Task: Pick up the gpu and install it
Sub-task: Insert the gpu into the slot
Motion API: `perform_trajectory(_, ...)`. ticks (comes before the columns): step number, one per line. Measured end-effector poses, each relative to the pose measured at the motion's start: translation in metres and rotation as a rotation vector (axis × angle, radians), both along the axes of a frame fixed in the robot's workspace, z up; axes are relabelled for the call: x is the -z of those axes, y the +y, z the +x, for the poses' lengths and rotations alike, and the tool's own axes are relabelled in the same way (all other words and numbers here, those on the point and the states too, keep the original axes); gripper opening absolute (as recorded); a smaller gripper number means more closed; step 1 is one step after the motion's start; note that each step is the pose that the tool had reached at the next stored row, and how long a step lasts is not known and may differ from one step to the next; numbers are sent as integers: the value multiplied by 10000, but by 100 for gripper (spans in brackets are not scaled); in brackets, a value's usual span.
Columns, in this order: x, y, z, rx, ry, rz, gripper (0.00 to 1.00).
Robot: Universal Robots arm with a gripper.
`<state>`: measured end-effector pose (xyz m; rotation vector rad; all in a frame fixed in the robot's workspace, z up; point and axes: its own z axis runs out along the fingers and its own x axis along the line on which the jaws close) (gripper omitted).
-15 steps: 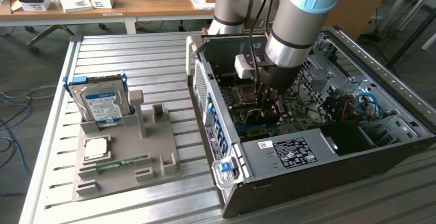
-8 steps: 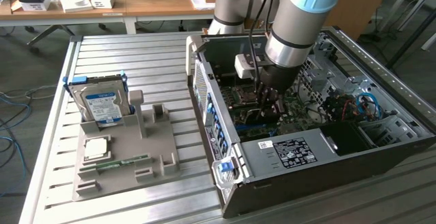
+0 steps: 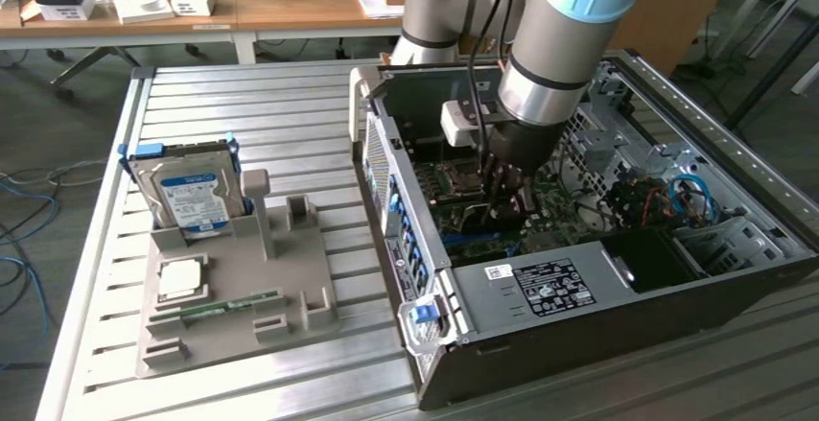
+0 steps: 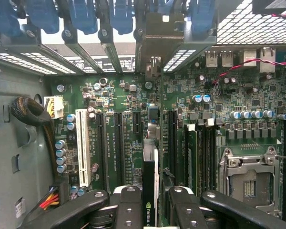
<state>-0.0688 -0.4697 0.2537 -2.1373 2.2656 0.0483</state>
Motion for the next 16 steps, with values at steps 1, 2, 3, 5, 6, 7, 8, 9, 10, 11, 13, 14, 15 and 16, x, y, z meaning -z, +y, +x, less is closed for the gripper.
perform_trajectory(1,0,0,0,0,0,0,26)
perform_trajectory(2,0,0,0,1,0,0,26)
perform_trajectory(3,-1,0,0,0,1,-1,26)
perform_trajectory(5,-1,0,0,0,1,-2,26)
perform_trajectory(6,-1,0,0,0,1,-2,26)
perform_trajectory(7,-1,0,0,0,0,-2,26)
perform_trajectory(8,-1,0,0,0,1,-4,26)
perform_trajectory(9,-2,-1,0,-2,2,-10,26)
perform_trajectory(10,-2,-1,0,-11,1,-11,26)
perform_trajectory(11,-2,-1,0,-34,1,-12,26)
perform_trajectory(13,-1,0,0,-91,0,-11,26)
perform_trajectory(14,-1,0,0,-115,1,-10,26)
perform_trajectory(15,-1,0,0,-145,0,-11,26)
perform_trajectory(16,-1,0,0,-168,0,-11,26)
